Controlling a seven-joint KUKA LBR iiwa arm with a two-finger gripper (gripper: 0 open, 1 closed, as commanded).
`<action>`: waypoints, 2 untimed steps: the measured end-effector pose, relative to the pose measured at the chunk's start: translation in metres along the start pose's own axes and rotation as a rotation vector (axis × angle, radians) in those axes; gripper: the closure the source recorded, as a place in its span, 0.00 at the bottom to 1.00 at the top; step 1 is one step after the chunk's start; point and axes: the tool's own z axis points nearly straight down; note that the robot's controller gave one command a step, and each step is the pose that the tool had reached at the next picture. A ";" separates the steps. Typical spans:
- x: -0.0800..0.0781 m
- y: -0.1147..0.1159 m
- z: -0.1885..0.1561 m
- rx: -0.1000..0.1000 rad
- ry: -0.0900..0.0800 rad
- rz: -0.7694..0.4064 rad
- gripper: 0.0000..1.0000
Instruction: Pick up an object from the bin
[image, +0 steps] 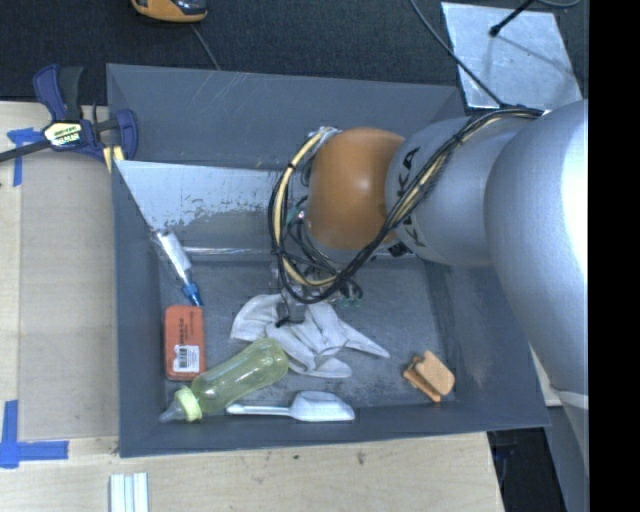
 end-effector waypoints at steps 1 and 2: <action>0.000 0.000 0.000 0.000 0.000 0.000 1.00; 0.002 -0.060 0.000 0.001 -0.004 -0.028 1.00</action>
Offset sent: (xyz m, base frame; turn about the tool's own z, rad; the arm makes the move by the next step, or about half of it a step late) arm 0.0046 -0.0594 -0.0036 -0.0304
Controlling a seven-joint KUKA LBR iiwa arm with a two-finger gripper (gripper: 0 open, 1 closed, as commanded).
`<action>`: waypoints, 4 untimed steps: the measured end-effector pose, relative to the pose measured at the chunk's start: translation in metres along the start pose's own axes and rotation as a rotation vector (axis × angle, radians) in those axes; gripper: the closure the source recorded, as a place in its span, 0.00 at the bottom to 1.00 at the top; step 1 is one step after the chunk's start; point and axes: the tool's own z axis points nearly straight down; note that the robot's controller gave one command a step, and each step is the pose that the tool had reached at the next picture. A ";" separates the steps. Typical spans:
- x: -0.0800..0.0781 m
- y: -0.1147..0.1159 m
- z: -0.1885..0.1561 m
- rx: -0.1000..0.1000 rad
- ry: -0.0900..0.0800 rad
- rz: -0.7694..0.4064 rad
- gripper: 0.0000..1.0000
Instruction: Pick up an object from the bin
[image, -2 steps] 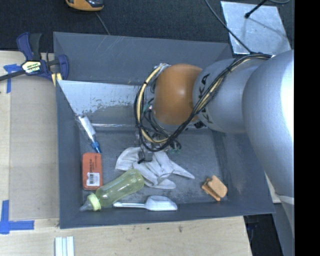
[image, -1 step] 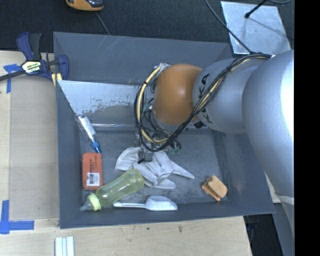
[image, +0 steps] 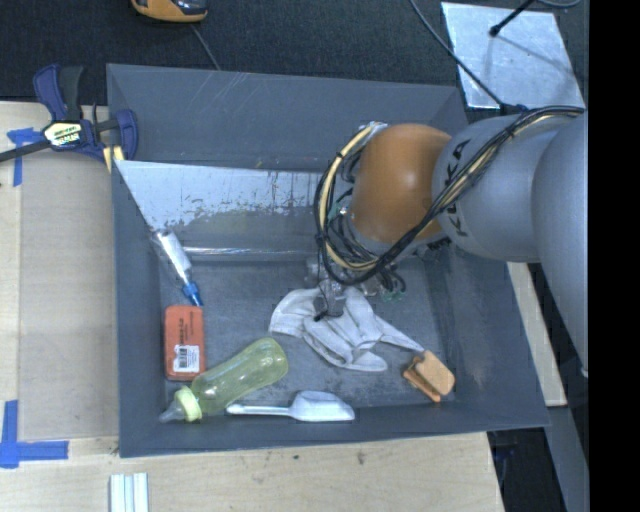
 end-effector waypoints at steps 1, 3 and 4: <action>0.000 0.000 0.000 0.000 0.000 0.000 1.00; 0.021 -0.122 -0.057 0.000 0.005 0.027 1.00; 0.035 -0.108 -0.218 0.002 0.002 0.022 1.00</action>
Offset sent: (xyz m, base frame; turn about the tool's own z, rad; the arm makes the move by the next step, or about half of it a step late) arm 0.0019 -0.1234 0.0557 0.0237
